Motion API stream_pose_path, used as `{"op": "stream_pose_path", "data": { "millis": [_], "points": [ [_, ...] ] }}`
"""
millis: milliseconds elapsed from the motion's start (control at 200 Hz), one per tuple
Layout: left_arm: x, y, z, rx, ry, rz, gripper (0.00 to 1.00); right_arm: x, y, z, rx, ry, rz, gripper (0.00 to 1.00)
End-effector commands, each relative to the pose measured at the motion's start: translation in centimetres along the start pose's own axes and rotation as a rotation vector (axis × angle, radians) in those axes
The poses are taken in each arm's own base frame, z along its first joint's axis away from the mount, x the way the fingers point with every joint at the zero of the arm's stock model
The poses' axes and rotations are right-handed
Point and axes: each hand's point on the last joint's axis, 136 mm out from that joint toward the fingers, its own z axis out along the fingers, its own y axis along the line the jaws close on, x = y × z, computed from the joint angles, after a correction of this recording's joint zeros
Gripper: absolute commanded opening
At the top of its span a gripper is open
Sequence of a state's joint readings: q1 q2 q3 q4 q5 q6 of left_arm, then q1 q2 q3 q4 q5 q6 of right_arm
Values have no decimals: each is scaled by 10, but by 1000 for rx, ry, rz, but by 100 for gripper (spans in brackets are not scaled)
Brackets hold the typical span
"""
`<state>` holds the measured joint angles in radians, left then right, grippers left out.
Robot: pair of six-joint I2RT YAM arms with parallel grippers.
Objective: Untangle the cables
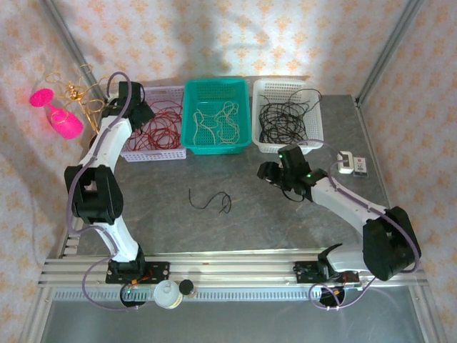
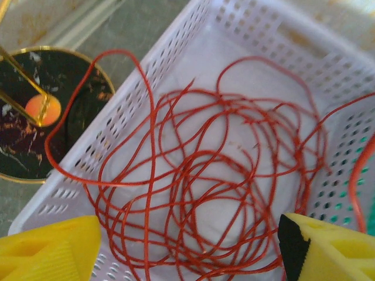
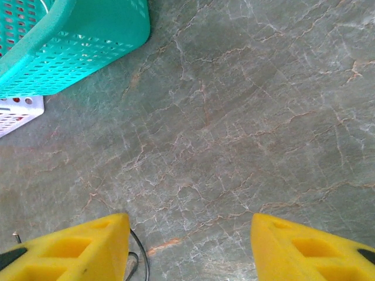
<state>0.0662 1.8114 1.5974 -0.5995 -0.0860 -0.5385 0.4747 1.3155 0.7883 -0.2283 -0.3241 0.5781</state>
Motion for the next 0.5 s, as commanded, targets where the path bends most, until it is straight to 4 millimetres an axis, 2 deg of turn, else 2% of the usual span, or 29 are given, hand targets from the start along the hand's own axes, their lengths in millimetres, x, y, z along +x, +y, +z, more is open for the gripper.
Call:
{"op": "stream_pose_path", "data": {
  "millis": [0, 35, 190, 315, 405, 491],
  "points": [
    [1, 0, 15, -44, 49, 3, 80, -8, 9, -2, -42, -26, -22, 57],
    [6, 0, 30, -76, 86, 20, 80, -6, 8, -1, -43, -21, -21, 57],
    [-5, -5, 50, -91, 62, 12, 86, -1, 5, -1, -41, -1, -15, 57],
    [-1, -27, 69, -12, 143, -4, 89, 2, 4, -3, -33, 11, -16, 57],
    [2, -41, 76, 46, 181, -6, 85, 4, 3, -4, -31, 16, -16, 58],
    [0, -39, 75, 35, 172, -15, 84, 4, 3, -5, -30, 20, -17, 58]
  ]
}}
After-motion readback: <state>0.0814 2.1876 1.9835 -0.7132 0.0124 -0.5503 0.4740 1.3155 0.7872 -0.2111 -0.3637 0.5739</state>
